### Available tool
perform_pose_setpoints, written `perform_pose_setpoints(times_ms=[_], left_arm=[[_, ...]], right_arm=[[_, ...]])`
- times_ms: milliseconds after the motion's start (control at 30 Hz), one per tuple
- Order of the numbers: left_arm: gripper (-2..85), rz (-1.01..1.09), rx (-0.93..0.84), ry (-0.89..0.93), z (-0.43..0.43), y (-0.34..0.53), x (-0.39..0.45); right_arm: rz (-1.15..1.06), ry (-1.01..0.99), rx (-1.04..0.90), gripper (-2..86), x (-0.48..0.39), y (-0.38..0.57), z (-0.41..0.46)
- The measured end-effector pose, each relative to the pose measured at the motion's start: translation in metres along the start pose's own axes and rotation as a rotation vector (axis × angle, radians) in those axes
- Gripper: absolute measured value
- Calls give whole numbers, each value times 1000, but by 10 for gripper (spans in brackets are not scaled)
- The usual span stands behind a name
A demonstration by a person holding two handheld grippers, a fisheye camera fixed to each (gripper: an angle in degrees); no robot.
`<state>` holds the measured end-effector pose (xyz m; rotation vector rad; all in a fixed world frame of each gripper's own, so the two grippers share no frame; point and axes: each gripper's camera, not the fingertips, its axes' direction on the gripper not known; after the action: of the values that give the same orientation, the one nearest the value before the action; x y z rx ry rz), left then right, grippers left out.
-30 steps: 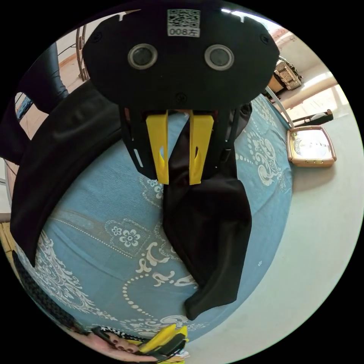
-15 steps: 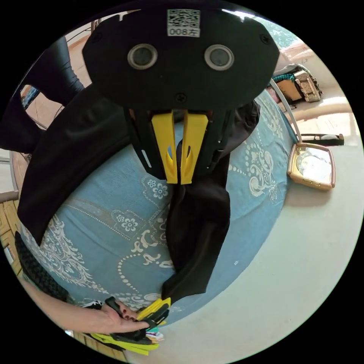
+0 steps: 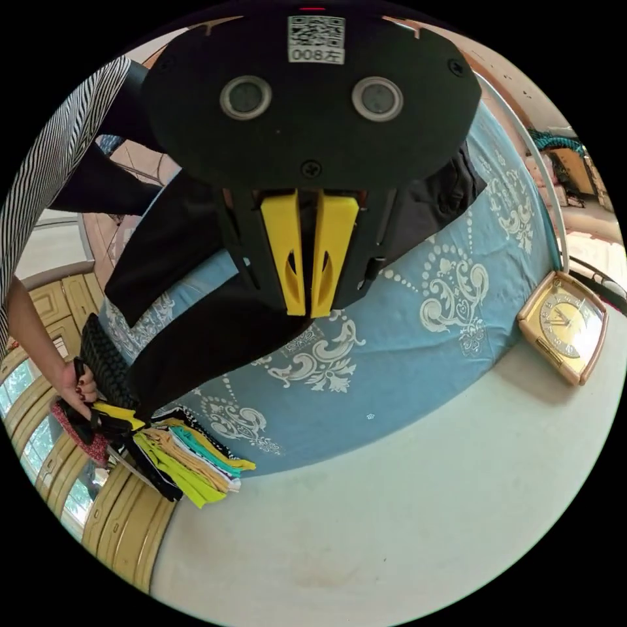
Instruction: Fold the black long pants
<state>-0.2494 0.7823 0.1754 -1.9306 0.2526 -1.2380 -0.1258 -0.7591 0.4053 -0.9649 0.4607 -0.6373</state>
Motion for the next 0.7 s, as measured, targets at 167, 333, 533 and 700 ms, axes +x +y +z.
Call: perform_pose_setpoints(times_ms=[167, 333, 533, 700], left_arm=[[10, -106, -193, 47, 155, -57, -44], [9, -206, -101, 108, 182, -53, -51], [16, -132, -19, 252, 195, -55, 0], [27, 82, -35, 295, 246, -125, 68]], right_arm=[[96, 156, -69, 38, 71, -70, 64], [85, 264, -66, 46, 89, -68, 72], [80, 405, -126, 65, 107, -26, 85], [15, 470, -124, 75, 93, -25, 102]])
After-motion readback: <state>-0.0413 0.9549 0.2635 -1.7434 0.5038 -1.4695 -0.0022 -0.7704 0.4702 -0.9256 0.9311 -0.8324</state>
